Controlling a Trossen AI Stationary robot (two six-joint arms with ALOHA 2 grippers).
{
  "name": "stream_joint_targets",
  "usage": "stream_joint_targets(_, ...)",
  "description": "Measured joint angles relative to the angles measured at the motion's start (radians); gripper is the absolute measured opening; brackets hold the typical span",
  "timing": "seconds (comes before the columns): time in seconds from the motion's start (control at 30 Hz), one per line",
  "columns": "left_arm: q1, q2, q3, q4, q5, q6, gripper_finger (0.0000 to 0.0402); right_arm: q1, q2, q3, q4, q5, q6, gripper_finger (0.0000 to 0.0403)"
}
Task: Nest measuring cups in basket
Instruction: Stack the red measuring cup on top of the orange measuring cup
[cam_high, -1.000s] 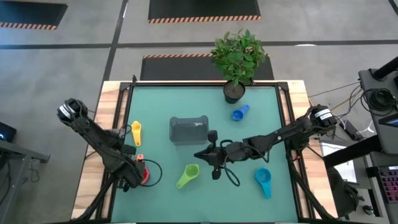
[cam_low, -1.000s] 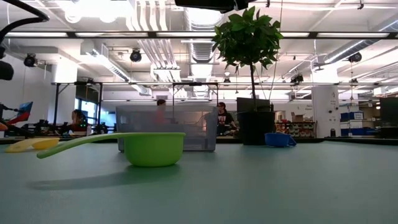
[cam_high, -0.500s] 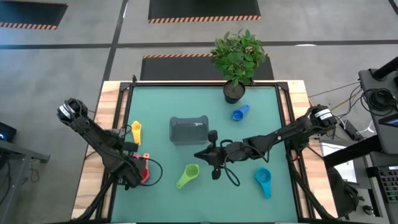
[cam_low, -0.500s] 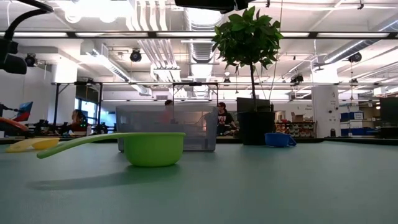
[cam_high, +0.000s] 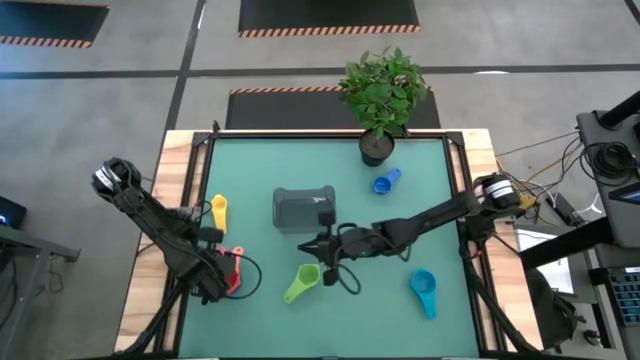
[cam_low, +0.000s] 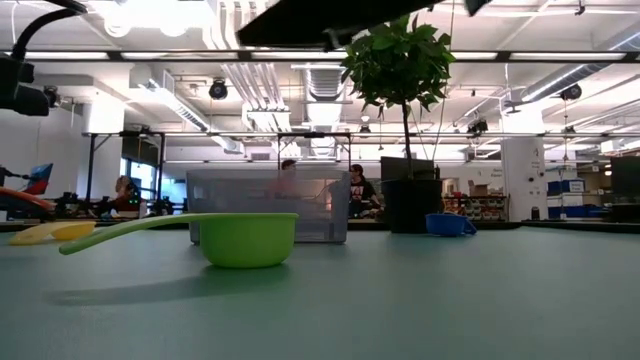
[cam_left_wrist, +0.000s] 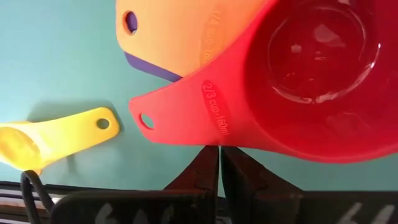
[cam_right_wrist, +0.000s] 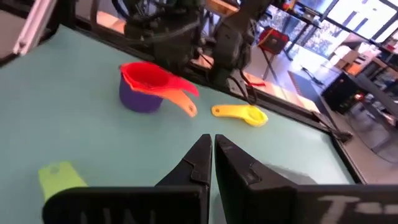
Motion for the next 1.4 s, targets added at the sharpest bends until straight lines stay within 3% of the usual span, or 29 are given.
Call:
stream_joint_targets(0.33, -0.001, -0.022, 0.0, -0.003, -0.078, -0.007, 0.0, -0.024, 0.227, 0.246, -0.101, -0.032, -0.015, 0.0009)
stream_joint_targets(0.67, -0.001, -0.037, 0.0, 0.008, -0.08, -0.022, 0.0, -0.047, 0.458, 0.55, -0.265, -0.13, -0.028, 0.0009)
stream_joint_targets(1.03, -0.001, -0.048, 0.0, 0.019, -0.107, -0.031, 0.0, -0.068, 0.665, 0.891, -0.449, -0.158, -0.059, 0.0008)
stream_joint_targets(1.4, -0.001, -0.05, 0.0, 0.032, -0.122, -0.031, 0.0, -0.082, 0.76, 1.006, -0.481, -0.251, -0.054, 0.0009)
